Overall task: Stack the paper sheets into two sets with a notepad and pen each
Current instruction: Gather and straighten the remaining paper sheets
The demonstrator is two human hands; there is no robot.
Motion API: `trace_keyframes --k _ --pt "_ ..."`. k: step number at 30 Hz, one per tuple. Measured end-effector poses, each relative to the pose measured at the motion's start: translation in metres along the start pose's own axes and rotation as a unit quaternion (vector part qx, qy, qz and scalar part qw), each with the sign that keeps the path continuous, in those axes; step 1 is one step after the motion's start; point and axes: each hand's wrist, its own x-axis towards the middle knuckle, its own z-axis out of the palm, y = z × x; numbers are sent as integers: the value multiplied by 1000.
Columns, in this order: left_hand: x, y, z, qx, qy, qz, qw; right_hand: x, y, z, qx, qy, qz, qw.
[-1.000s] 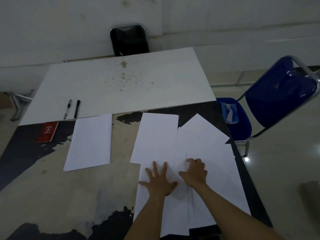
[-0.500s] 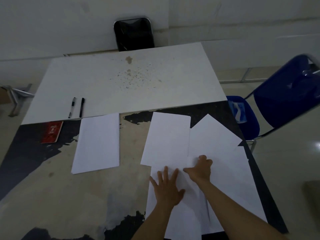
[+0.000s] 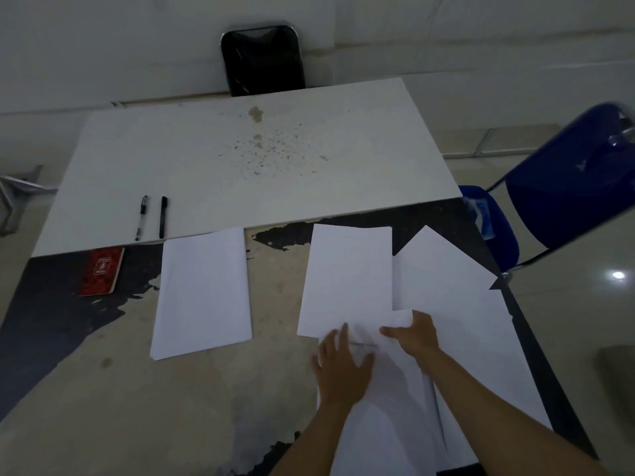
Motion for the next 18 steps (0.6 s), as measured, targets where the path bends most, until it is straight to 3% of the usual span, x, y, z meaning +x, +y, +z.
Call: trace_keyframes --k 5,10,15,18 --pt "42 -20 -45 -148 40 -69 986 0 -14 -15 36 -64 -51 996" --pt "75 -31 -78 -190 21 -116 975 -13 -40 -28 36 -108 -97 989" --pt "59 -32 -90 -312 -27 -158 936 -36 -58 -44 34 -128 -138 981" --pt "30 -24 -88 -399 -70 -179 897 -47 -68 -60 47 -176 -158 971"
